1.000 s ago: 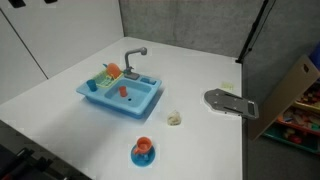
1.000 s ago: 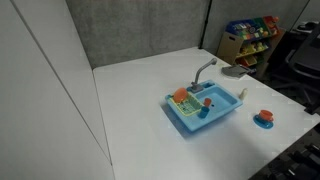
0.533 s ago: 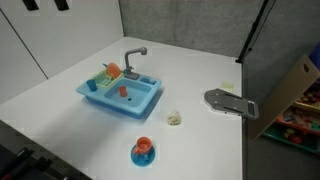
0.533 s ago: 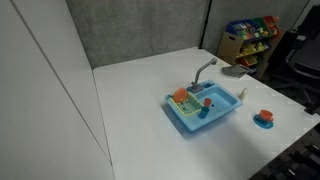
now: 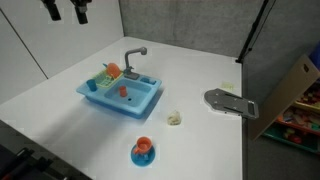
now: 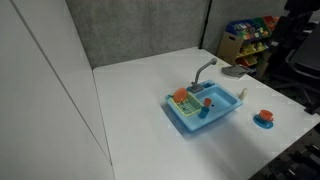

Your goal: Move the orange cup from the sink to beside the sink

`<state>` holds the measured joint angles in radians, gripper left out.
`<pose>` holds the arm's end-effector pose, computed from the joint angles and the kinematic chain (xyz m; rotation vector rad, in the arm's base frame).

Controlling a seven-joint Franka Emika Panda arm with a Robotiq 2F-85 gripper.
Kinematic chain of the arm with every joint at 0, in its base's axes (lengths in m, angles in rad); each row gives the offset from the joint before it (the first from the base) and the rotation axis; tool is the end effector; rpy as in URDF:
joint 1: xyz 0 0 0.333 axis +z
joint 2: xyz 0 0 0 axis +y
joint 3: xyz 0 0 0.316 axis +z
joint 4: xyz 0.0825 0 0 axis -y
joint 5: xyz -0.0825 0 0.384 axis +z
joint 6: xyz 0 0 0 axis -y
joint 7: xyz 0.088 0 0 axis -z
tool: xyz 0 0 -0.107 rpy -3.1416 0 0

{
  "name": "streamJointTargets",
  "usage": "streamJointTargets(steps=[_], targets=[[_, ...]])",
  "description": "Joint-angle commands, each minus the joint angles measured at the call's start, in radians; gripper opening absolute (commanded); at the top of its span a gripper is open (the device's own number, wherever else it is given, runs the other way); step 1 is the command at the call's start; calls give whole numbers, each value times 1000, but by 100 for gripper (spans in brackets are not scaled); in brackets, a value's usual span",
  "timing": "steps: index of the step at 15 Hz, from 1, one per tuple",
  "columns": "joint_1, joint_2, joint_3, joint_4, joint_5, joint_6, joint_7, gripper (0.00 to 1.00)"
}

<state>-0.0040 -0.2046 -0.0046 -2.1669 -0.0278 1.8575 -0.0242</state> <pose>0.4793 -0.0064 0.4733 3.1135 0.0389 -0.1639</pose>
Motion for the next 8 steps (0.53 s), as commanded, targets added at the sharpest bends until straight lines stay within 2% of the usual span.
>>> streamJointTargets(steps=[1, 8], targets=[[-1, 85, 1, 72, 17, 21, 41, 100], [-1, 190, 1, 99, 61, 136, 119, 100]])
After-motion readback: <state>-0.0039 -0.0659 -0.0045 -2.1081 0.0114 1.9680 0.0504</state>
